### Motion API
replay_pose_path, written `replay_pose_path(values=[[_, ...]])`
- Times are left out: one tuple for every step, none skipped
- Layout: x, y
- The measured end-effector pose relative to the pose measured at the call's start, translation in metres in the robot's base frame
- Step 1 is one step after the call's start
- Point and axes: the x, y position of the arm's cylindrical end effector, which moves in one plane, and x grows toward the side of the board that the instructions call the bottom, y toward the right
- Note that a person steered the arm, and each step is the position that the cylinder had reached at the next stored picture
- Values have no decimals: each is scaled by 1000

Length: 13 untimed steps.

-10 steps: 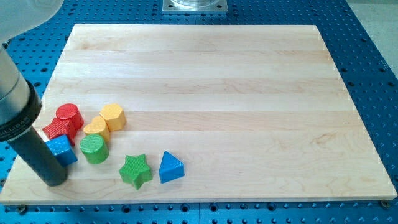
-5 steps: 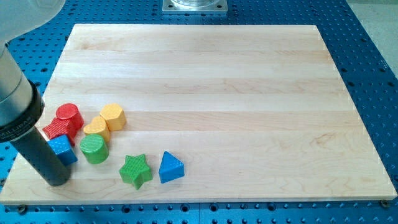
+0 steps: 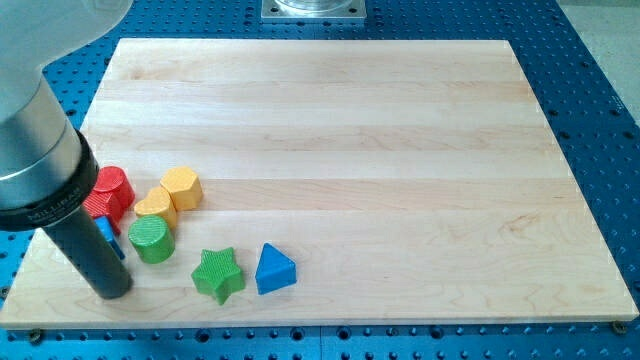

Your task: Slide the green star into the blue triangle

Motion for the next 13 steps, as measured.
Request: replay_pose_path(values=[[0, 4], [0, 8], [0, 14], [0, 20], [0, 26], [0, 33], [0, 40], [0, 49], [0, 58], [0, 67], [0, 77], [0, 85], [0, 93]])
